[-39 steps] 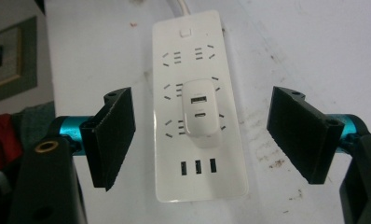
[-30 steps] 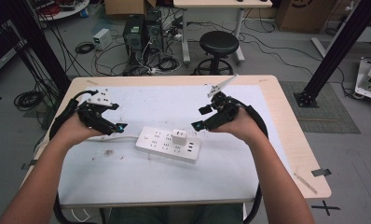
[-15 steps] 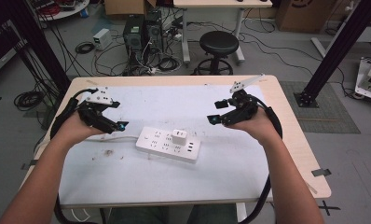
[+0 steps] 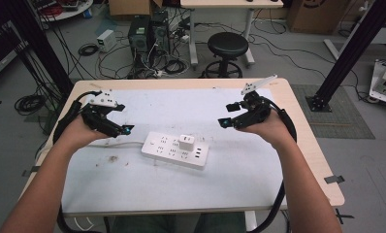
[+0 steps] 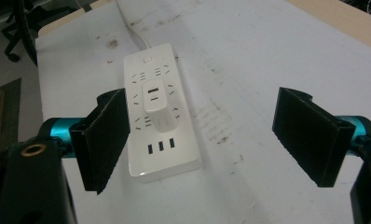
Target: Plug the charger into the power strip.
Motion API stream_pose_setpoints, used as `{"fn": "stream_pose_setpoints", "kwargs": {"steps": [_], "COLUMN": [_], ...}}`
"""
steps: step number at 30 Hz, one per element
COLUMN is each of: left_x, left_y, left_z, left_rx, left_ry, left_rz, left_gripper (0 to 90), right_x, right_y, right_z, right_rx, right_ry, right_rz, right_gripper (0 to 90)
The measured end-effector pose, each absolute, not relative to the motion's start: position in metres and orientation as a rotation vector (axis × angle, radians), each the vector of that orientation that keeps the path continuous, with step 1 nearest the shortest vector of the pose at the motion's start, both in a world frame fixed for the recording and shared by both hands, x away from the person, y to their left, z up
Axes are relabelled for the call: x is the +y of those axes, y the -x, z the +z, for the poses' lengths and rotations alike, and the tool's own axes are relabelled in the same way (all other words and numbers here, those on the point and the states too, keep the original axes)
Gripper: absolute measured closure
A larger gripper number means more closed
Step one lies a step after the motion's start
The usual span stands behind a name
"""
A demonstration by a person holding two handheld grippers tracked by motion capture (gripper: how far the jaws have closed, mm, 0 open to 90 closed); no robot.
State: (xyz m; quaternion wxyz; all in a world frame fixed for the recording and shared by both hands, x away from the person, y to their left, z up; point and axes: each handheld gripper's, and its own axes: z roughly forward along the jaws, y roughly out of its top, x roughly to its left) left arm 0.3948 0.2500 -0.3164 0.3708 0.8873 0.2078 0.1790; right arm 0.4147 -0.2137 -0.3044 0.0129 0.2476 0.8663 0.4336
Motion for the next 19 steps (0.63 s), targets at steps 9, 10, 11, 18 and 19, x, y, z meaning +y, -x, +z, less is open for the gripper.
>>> {"fn": "stream_pose_setpoints", "kwargs": {"steps": [9, 10, 11, 18, 19], "left_x": [0.2521, 0.2521, 0.2528, 0.2541, 0.2541], "left_y": [-0.3958, -0.3958, -0.3961, -0.3957, -0.3957], "left_z": [-0.3159, -0.3159, -0.3159, -0.3156, -0.3156], "left_rx": [0.535, 0.535, 0.537, 0.536, 0.536], "left_ry": [-2.274, -2.274, -2.272, -2.27, -2.27], "left_rz": [0.461, 0.461, 0.461, 0.464, 0.464], "left_gripper": [17.9, 17.9, 17.9, 17.9, 17.9], "right_x": [-0.2134, -0.2133, -0.2131, -0.2139, -0.2139], "right_y": [-0.4159, -0.4159, -0.4161, -0.4149, -0.4146], "right_z": [-0.3054, -0.3055, -0.3056, -0.3043, -0.304], "right_rx": [2.701, 2.7, 2.701, 2.697, 2.693], "right_ry": [-0.789, -0.791, -0.788, -0.801, -0.802], "right_rz": [1.343, 1.342, 1.343, 1.35, 1.351], "right_gripper": [19.3, 19.3, 19.3, 19.3, 19.3]}}
